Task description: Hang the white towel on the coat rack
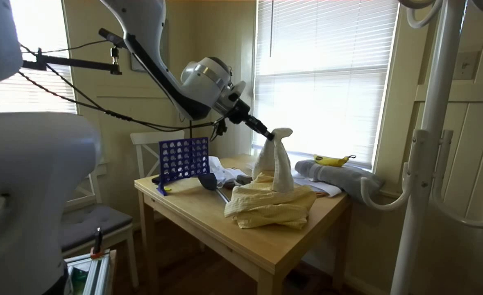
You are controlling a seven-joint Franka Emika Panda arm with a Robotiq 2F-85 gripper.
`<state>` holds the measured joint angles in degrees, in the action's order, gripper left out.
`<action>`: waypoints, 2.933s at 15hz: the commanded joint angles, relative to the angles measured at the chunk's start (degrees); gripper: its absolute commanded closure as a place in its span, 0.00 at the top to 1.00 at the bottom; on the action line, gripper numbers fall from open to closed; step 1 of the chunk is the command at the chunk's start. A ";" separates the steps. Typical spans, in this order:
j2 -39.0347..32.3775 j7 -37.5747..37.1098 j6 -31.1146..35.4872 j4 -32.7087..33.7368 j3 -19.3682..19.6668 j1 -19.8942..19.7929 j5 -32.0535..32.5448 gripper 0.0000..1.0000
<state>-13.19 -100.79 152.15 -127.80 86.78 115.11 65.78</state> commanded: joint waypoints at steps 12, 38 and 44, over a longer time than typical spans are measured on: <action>8.16 10.81 21.35 -8.53 14.19 0.30 10.85 0.02; -1.42 12.95 49.48 -11.60 38.58 -6.75 7.45 0.08; 8.29 20.89 51.92 -3.07 33.55 -9.17 7.05 0.02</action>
<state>-12.70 -85.94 201.58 -136.45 122.83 107.85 73.20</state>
